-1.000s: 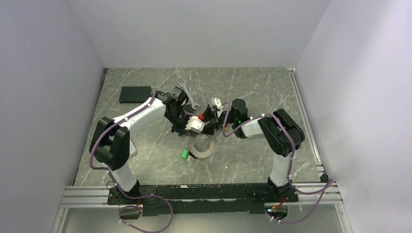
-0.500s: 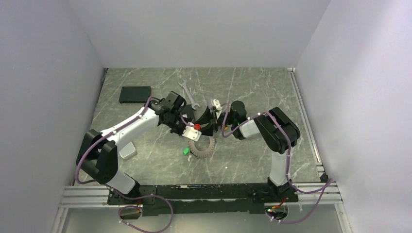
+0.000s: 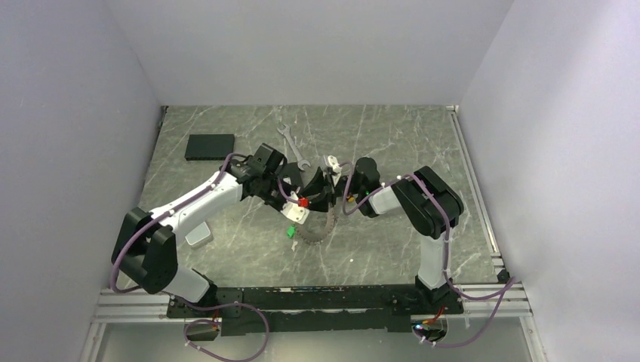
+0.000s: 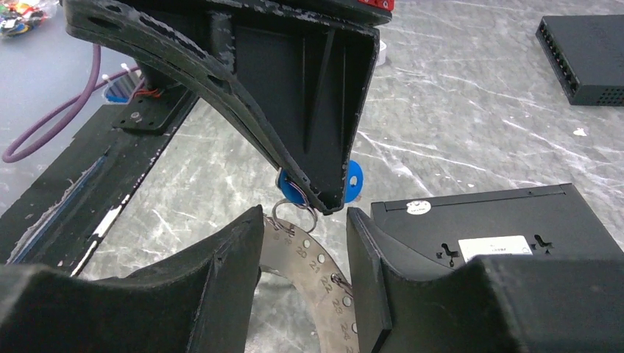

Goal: Remove the keys from the keyring

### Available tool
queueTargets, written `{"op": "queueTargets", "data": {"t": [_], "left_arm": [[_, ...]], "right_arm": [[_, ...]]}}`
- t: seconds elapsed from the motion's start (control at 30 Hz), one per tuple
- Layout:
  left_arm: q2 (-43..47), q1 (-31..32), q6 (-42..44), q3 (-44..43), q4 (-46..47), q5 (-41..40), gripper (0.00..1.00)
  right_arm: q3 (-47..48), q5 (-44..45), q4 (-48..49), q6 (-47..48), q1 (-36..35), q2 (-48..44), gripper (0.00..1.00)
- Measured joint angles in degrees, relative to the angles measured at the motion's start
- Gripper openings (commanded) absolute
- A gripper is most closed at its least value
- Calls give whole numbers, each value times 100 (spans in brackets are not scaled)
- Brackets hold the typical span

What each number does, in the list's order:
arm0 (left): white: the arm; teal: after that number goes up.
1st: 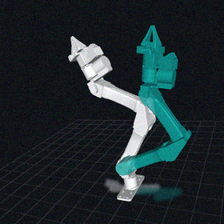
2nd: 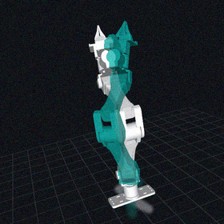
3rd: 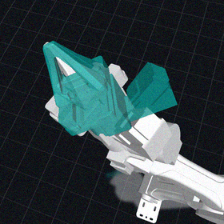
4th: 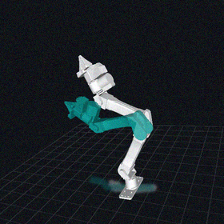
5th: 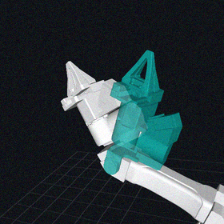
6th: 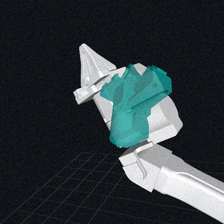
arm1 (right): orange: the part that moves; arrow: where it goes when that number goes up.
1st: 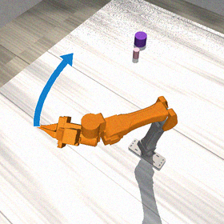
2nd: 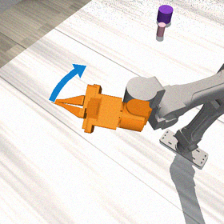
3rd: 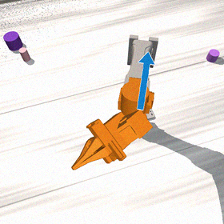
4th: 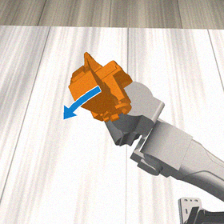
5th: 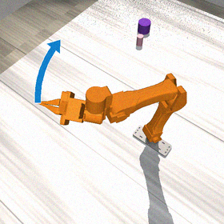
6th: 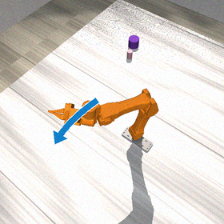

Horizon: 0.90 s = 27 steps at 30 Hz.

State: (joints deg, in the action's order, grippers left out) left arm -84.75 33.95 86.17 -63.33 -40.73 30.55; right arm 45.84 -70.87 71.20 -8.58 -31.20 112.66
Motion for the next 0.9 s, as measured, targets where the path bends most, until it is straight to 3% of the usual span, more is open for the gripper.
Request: {"op": "queueTargets", "data": {"t": [0.57,0.9], "left_arm": [[286,59,175,173,203,22,0],[289,87,179,173,203,44,0]], "right_arm": [[50,-13,118,-186,-44,149,44],[81,11,350,-404,-85,227,25]]}}
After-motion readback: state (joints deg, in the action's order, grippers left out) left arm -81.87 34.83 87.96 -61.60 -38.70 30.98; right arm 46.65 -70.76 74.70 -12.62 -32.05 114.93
